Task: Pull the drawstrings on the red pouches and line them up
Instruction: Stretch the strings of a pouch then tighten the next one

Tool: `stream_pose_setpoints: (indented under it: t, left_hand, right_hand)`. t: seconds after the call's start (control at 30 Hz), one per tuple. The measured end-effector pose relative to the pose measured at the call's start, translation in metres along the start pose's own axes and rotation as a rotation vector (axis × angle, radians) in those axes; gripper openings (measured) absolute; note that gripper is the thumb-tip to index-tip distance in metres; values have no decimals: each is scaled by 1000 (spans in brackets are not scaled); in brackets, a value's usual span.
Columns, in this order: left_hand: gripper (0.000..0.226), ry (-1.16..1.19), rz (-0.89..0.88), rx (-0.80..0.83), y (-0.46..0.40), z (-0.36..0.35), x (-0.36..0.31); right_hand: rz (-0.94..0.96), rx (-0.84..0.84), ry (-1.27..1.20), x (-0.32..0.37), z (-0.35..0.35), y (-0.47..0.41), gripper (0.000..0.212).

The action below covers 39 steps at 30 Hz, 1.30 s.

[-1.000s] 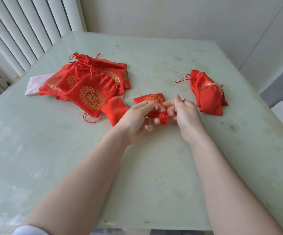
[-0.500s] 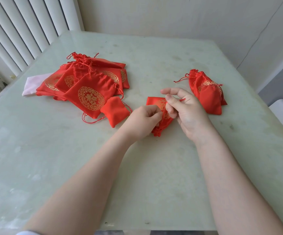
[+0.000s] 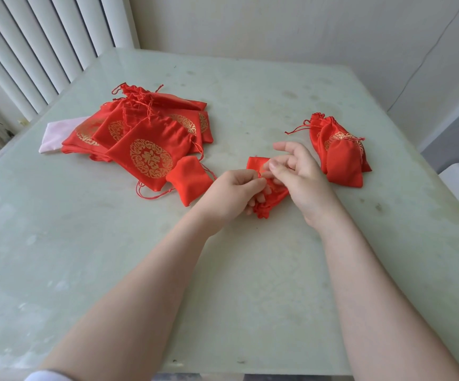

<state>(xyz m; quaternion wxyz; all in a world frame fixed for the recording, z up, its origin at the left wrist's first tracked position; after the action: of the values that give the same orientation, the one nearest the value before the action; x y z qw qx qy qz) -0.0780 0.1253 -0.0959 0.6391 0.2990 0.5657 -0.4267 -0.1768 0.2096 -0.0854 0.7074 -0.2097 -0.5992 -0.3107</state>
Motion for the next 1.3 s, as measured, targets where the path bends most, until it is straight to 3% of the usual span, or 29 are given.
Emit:
stream_pose_setpoints:
  t: [0.17,0.3,0.43,0.63,1.03,1.2,1.3]
  left_hand:
    - [30,138,50,-77,0,3,1]
    - [27,176,63,-77,0,4,2]
    - [28,172,59,-118,0,1,2]
    - [22,207,56,-226,-1,6,2]
    - [11,246,110,-209,1,9,-2]
    - [14,201,60,-192,2,12,-6]
    - [15,45,-1,-208,4,13,-7]
  right_hand:
    - [145,41,308,-2,1,1,37]
    - [130,55,382,-2,1,-1,19]
    - [112,12,337,-3,9,-3,26]
    - [117,92,218,-1,3,-1,26]
    - [71,103,93,6,4,2,30]
    - [66,66,72,8,2,5,31]
    - [72,44,106,7,2,4,31]
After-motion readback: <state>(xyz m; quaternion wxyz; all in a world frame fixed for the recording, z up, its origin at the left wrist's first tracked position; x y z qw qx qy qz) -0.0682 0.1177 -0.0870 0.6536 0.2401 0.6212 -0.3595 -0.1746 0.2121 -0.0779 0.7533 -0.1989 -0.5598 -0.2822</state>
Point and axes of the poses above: each hand's wrist, its own y-axis away from the middle knuckle, its own z-axis out of the back of the hand, x = y × z, the point moved 2 cm from there along -y, towards the middle knuckle, and after that the axes turned 11 degrees about -z, right-handed, at the moved point
